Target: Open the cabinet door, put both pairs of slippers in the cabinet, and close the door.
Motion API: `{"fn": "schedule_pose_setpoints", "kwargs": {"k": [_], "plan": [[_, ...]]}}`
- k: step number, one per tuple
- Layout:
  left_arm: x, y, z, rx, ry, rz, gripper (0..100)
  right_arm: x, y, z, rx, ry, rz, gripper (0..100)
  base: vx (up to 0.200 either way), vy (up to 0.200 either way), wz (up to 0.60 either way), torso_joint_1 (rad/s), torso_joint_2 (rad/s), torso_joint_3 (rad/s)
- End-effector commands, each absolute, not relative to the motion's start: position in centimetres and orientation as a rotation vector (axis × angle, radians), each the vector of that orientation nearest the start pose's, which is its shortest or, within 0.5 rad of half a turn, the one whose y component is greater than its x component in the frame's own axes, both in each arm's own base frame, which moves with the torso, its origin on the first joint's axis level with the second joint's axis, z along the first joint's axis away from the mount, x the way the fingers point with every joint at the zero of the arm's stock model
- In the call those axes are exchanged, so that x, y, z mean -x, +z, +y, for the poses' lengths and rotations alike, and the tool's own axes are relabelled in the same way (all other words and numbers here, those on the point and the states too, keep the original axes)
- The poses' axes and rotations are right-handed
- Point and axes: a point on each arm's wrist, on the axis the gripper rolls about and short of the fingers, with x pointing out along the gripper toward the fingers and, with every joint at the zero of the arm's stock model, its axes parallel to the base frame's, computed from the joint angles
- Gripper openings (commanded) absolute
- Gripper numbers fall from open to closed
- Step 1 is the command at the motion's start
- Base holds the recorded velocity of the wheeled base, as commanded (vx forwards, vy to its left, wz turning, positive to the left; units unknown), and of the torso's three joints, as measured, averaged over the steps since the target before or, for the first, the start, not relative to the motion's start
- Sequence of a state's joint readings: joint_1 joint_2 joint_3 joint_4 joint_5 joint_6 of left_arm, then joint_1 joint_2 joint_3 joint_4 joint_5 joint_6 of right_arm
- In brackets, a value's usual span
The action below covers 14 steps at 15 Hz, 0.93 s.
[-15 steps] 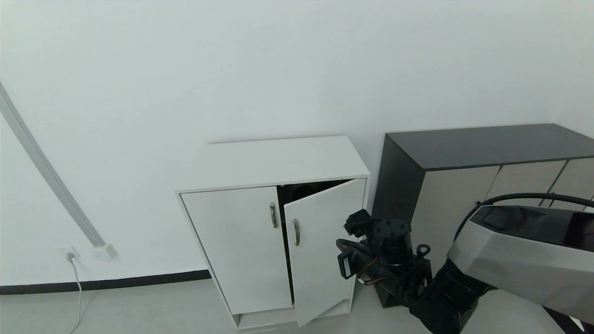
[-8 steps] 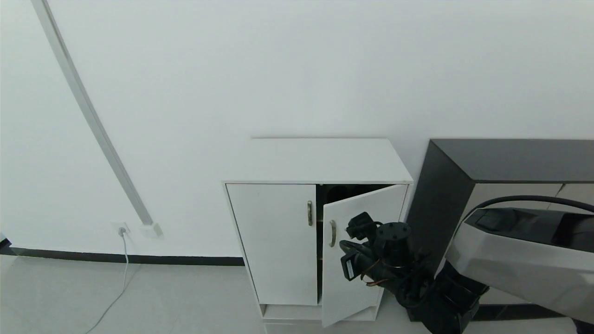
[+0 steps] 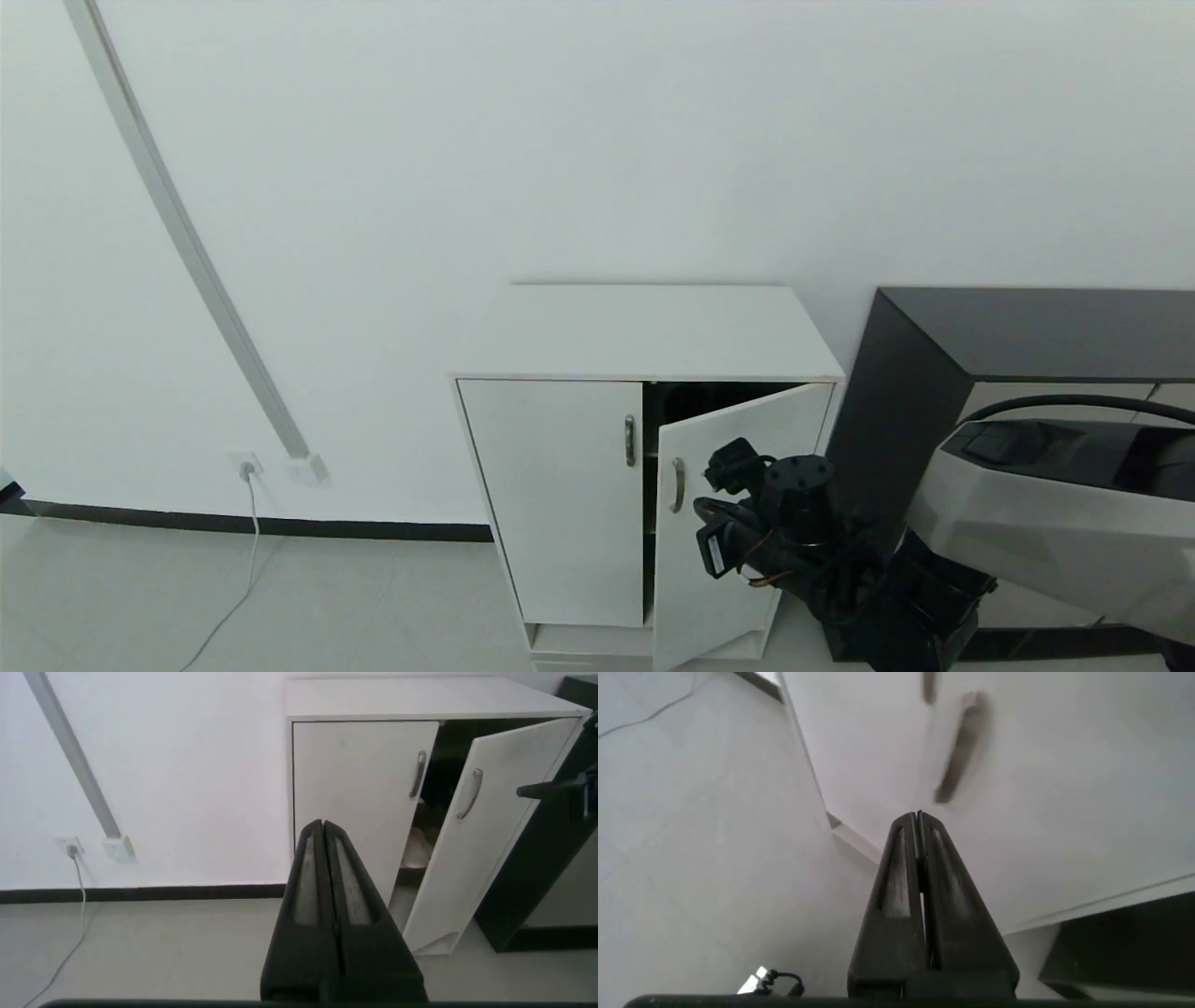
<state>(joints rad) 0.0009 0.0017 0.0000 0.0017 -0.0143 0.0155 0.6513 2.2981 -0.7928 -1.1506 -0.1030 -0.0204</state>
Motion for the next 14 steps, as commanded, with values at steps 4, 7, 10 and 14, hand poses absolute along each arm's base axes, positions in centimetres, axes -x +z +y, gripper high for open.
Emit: {"fn": "schedule_pose_setpoints", "kwargs": {"k": [4,7,10,14], "plan": [[2.3,7.5,0.0,-0.015,-0.014,0.003,0,-29.2,2.6,22.0,0.139,0.546,0.301,0,0.1,0.0,0.0,0.006,0.0,0.001],[2.3,7.5,0.0,-0.015,-0.014,0.003,0,-28.6,3.0,21.5,0.14,0.549,0.306,0,0.0,0.0,0.0,0.0,0.0,0.0],[2.3,7.5,0.0,-0.015,-0.012,0.003,0,-28.9,2.8,21.7,0.139,0.549,0.303,0,0.0,0.0,0.0,0.0,0.0,0.0],[2.3,7.5,0.0,-0.015,-0.012,0.003,0,-30.6,2.6,22.0,0.125,0.528,0.28,0,0.0,0.0,0.0,0.0,0.0,0.0]]}}
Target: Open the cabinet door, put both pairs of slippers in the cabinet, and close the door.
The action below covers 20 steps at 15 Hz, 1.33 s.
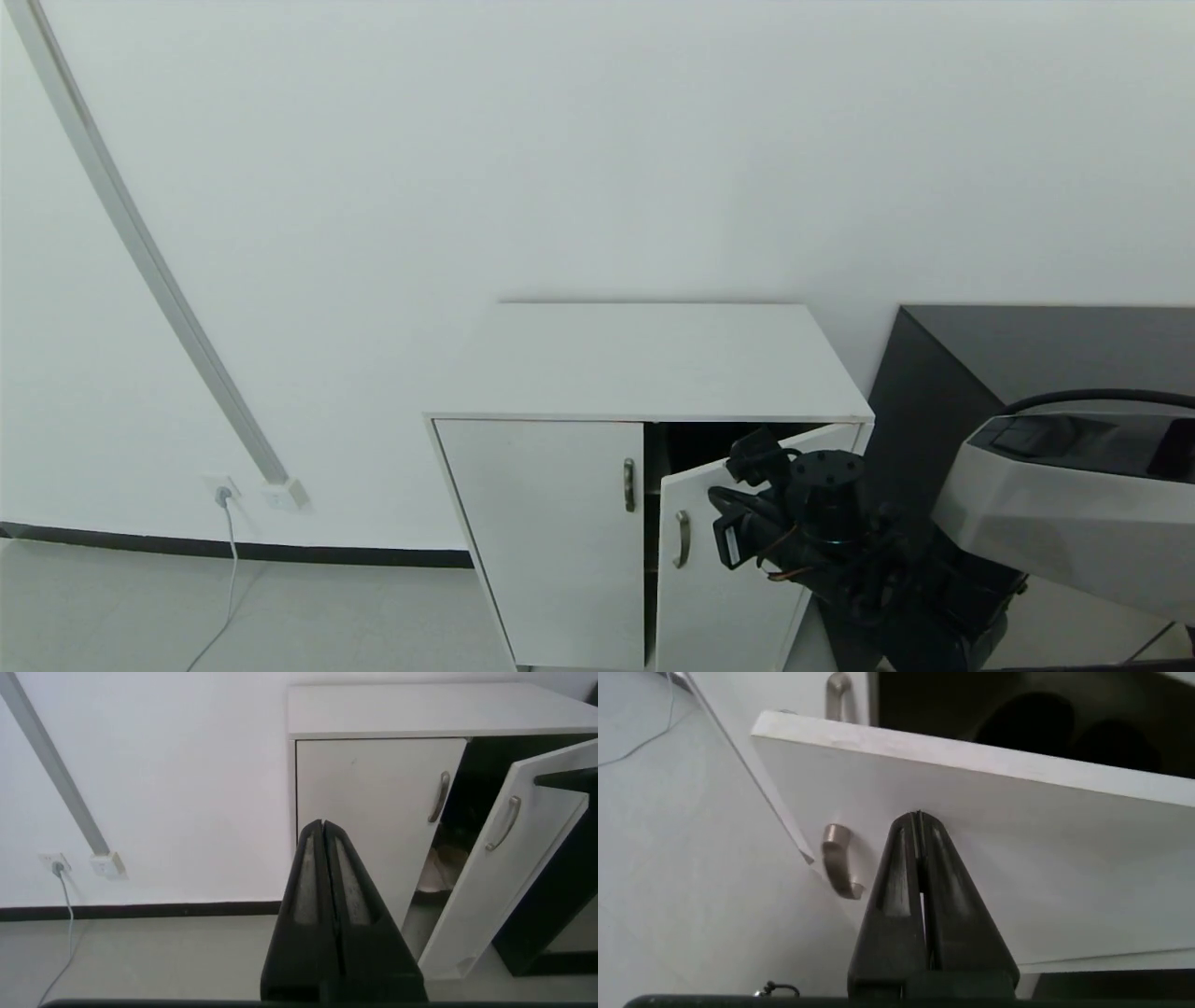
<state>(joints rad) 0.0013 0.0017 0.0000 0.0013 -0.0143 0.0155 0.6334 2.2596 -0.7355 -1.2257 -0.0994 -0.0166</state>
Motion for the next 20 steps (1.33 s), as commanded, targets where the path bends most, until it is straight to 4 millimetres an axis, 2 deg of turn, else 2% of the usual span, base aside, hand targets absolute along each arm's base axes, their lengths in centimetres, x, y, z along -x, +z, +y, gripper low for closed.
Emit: {"fn": "schedule_pose_setpoints", "kwargs": {"k": [1,7,15,20], "plan": [[2.3,7.5,0.0,-0.015,-0.012,0.003,0,-30.9,2.6,22.2,0.121,0.526,0.271,0,0.0,0.0,0.0,0.0,0.0,0.0],[2.3,7.5,0.0,-0.015,-0.012,0.003,0,-33.0,2.0,22.7,0.107,0.504,0.24,0,0.0,0.0,0.0,0.0,0.0,0.0],[2.3,7.5,0.0,-0.014,-0.012,0.003,0,-36.0,1.5,21.5,0.086,0.441,0.214,0,0.0,0.0,0.0,0.0,0.0,0.0],[2.3,7.5,0.0,-0.014,-0.012,0.003,0,-36.8,1.0,20.8,0.085,0.418,0.219,0,0.0,0.0,0.0,0.0,0.0,0.0]]}}
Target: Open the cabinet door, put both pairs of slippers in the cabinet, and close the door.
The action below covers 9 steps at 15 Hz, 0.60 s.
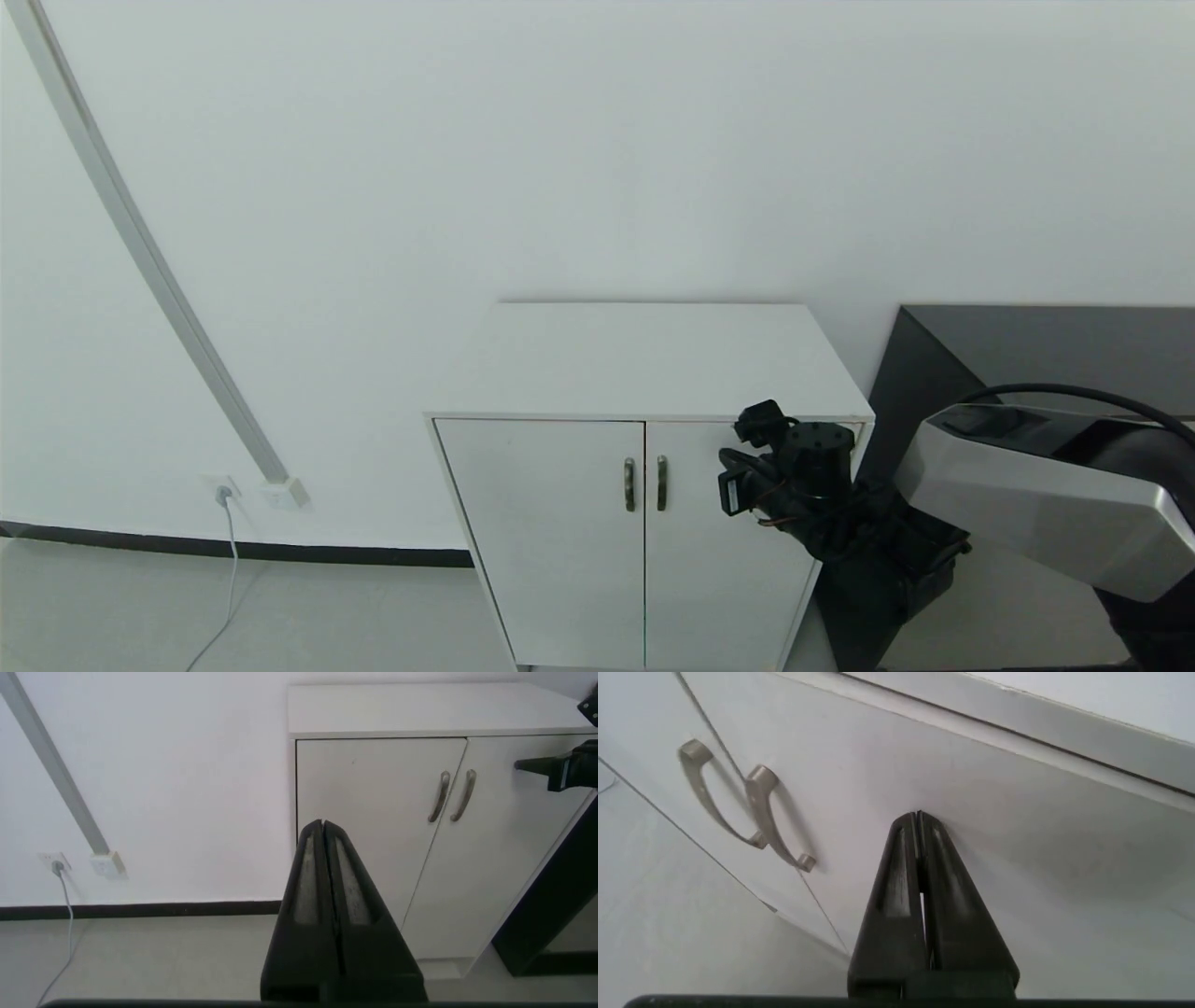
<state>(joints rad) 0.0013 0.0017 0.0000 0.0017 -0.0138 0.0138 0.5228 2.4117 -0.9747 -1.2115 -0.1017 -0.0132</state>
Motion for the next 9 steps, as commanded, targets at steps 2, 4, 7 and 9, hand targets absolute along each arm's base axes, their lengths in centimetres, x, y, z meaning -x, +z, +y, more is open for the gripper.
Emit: {"fn": "schedule_pose_setpoints", "kwargs": {"k": [2,4,7,9], "plan": [[2.27,7.54,-0.03,-0.014,-0.012,0.003,0,-36.8,1.05,20.73,0.082,0.417,0.22,0,0.0,0.0,0.0,0.0,0.0,0.0],[2.27,7.54,-0.03,-0.014,-0.012,0.003,0,-36.77,1.02,20.72,0.081,0.416,0.222,0,0.0,0.0,0.0,0.0,0.0,0.0],[2.27,7.54,-0.03,-0.014,-0.012,0.003,0,-36.77,1.02,20.72,0.081,0.416,0.222,0,0.0,0.0,0.0,0.0,0.0,0.0],[2.27,7.54,-0.03,-0.014,-0.012,0.003,0,-36.07,1.02,20.46,0.083,0.419,0.232,0,0.0,0.0,0.0,0.0,0.0,0.0]]}}
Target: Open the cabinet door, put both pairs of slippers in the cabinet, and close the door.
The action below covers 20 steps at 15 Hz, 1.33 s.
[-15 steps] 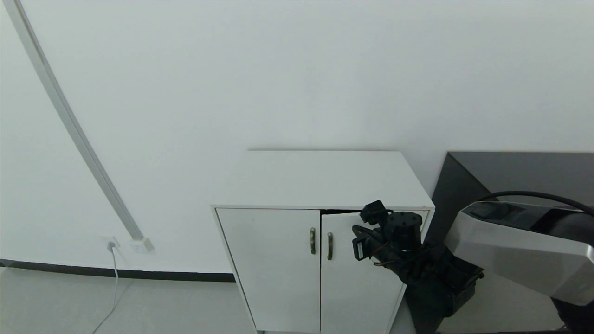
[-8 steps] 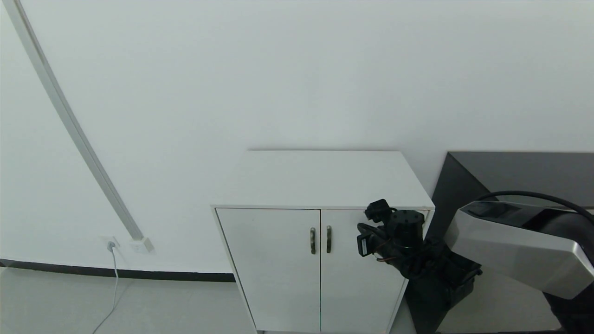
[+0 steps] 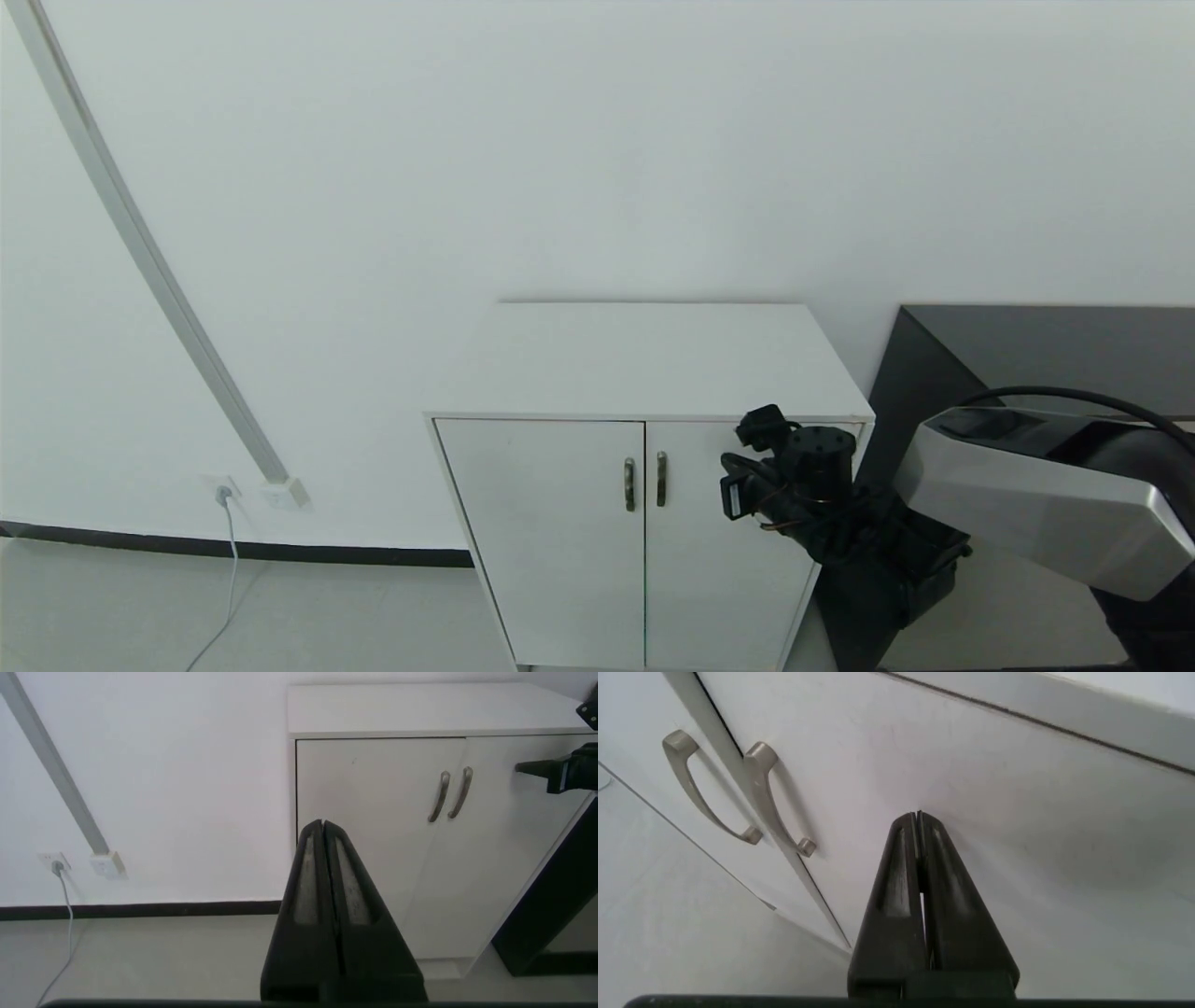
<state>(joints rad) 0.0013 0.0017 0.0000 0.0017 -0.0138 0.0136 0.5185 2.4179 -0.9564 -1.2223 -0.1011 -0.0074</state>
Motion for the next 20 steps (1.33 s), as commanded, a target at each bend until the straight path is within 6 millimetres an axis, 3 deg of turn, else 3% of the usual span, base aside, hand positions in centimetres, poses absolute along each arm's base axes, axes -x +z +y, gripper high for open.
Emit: {"fn": "schedule_pose_setpoints", "kwargs": {"k": [1,3,7,8,11,15,20], "plan": [[2.3,7.5,0.0,-0.014,-0.012,0.003,0,-35.5,1.6,20.3,0.08,0.422,0.228,0,0.0,0.0,0.0,0.0,0.0,0.0],[2.3,7.5,0.0,-0.015,-0.015,0.003,0,-33.5,2.5,19.3,0.058,0.418,0.23,0,0.0,0.0,0.0,0.0,0.0,0.0],[2.3,7.5,0.0,-0.015,-0.015,0.003,0,-29.4,8.4,14.4,0.038,0.351,0.174,0,0.0,0.0,0.0,0.0,0.0,0.0],[2.3,7.5,0.0,-0.015,-0.015,0.003,0,-27.6,10.2,12.1,0.032,0.308,0.158,0,0.0,0.0,0.0,0.0,0.0,0.0],[2.3,7.5,0.0,-0.015,-0.015,0.003,0,-24.0,12.4,6.8,0.027,0.128,0.165,0,0.0,0.0,0.0,0.0,0.0,0.0],[2.3,7.5,0.0,-0.015,-0.015,0.003,0,-18.8,13.1,2.1,0.075,-0.026,0.16,0,0.0,0.0,0.0,0.0,0.0,0.0],[2.3,7.5,0.0,-0.02,-0.018,0.003,0,-12.4,12.7,1.4,0.094,0.06,0.209,0,0.0,0.0,0.0,0.0,0.0,0.0]]}}
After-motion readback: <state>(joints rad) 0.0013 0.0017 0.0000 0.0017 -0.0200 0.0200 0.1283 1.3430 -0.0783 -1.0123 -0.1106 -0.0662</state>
